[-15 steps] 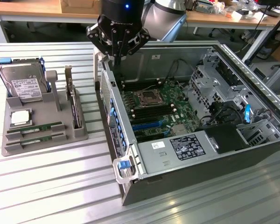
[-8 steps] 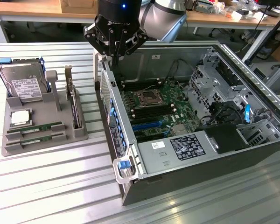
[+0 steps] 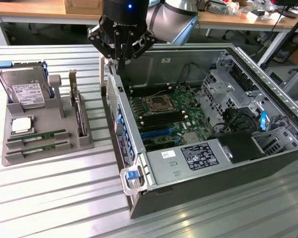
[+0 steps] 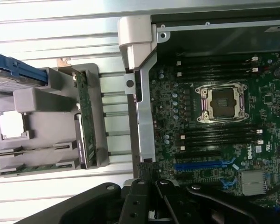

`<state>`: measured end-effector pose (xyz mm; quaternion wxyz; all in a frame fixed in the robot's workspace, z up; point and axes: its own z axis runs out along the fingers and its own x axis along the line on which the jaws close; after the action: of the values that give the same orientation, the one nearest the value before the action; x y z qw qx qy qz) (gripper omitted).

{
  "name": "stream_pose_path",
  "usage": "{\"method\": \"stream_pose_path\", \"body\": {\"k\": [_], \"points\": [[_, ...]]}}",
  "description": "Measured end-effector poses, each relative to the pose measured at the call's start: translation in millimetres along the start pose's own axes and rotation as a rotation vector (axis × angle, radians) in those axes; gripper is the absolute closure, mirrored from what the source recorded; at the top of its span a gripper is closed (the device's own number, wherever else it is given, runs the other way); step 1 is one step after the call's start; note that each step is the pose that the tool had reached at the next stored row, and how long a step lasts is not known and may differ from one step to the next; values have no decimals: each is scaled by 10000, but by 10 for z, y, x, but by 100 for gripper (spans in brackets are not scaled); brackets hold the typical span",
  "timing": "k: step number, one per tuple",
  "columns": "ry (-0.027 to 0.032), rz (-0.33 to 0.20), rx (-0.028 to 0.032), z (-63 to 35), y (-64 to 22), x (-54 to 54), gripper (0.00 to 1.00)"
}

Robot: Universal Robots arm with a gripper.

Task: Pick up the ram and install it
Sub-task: 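Reach for the ram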

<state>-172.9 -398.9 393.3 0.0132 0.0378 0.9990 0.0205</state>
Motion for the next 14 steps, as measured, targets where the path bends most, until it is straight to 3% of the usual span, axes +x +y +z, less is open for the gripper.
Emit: {"method": "stream_pose_path", "body": {"k": [14], "points": [[0,0,0,-2,-4,59,89]]}}
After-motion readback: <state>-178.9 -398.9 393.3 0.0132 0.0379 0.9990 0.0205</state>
